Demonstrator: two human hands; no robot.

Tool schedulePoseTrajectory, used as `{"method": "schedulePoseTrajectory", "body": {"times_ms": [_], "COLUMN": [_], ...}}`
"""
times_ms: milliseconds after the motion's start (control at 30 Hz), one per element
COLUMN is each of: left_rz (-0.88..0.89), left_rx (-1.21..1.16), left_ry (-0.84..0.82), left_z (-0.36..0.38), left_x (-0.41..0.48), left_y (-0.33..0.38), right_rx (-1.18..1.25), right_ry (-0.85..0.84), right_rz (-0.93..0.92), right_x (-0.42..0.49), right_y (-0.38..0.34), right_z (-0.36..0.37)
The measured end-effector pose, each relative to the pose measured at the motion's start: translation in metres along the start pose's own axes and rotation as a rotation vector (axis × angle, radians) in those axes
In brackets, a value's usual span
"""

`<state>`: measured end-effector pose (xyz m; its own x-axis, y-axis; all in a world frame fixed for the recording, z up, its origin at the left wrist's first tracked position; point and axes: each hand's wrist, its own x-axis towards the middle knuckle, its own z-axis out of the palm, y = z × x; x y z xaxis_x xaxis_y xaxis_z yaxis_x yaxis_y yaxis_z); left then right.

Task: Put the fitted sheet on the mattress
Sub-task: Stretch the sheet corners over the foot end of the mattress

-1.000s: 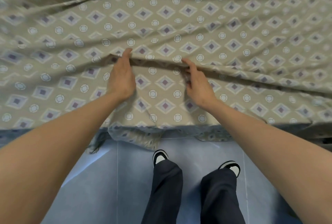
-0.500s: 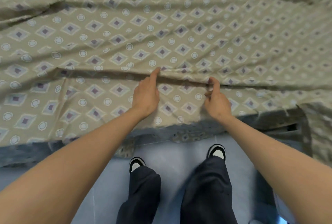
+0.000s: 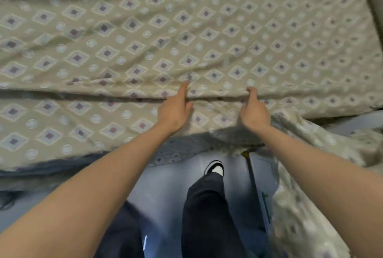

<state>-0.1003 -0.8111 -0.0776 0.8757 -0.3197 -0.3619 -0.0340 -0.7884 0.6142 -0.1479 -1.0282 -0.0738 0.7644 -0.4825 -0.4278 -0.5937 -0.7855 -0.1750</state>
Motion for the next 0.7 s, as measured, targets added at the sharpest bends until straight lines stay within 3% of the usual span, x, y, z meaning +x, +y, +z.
{"method": "schedulePoseTrajectory", "body": {"times_ms": [300,500,700], "left_rz": [-0.157,-0.231,-0.231], "left_rx": [0.115,0.009,-0.112], "left_ry": [0.069,0.228,0.307], "left_z": [0.057,0.06,0.056], "left_x": [0.038,0.056,0.072], "left_y": [0.069,0.081,0.085], "right_rx": [0.032,0.182,0.364], "right_ry": [0.054,0.232,0.294], "right_rz": [-0.044,-0.084,0.053], "right_x": [0.057,0.077,0.098], "right_y": [0.074,0.07,0.045], "right_z": [-0.025,-0.035,-0.045]}}
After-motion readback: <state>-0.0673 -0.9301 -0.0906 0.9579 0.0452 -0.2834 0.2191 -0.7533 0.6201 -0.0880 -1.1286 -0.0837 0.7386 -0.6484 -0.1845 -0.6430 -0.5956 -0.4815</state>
